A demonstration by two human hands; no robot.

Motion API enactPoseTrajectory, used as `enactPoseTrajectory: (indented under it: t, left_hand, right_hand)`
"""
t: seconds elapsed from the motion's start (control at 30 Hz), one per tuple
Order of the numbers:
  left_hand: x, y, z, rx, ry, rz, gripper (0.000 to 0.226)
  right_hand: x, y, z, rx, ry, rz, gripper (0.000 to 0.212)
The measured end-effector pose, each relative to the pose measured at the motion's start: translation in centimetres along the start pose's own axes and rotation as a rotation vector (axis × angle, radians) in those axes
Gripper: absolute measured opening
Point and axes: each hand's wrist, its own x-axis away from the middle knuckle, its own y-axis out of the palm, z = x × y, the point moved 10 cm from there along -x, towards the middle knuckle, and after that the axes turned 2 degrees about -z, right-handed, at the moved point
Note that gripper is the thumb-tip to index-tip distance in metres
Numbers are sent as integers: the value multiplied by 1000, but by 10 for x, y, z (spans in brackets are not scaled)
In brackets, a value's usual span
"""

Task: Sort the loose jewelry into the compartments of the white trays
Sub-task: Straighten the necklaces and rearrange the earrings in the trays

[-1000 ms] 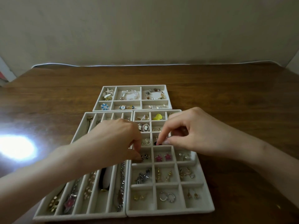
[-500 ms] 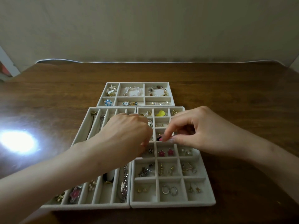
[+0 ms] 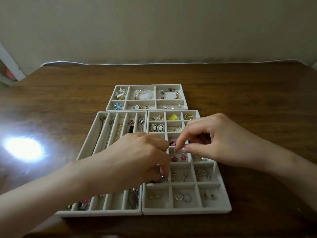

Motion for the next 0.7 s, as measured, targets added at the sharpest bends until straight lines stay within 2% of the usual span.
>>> enactPoseTrajectory:
  t: [0.17, 0.3, 0.57, 0.7]
  left_hand:
    - [0, 5, 1, -16, 20, -26, 21]
    - [4, -9, -10, 20, -24, -18, 10]
    - [11, -16, -34, 337, -146, -47, 19]
    - [8, -9, -33, 379, -149, -78, 14]
  right_hand:
    - [3, 0, 2, 1, 11, -1, 10]
    - [4, -1, 1, -9, 13, -5, 10]
    - [-2, 12, -9, -1, -22, -61, 8]
    - [-4, 10, -10, -17, -25, -31, 8]
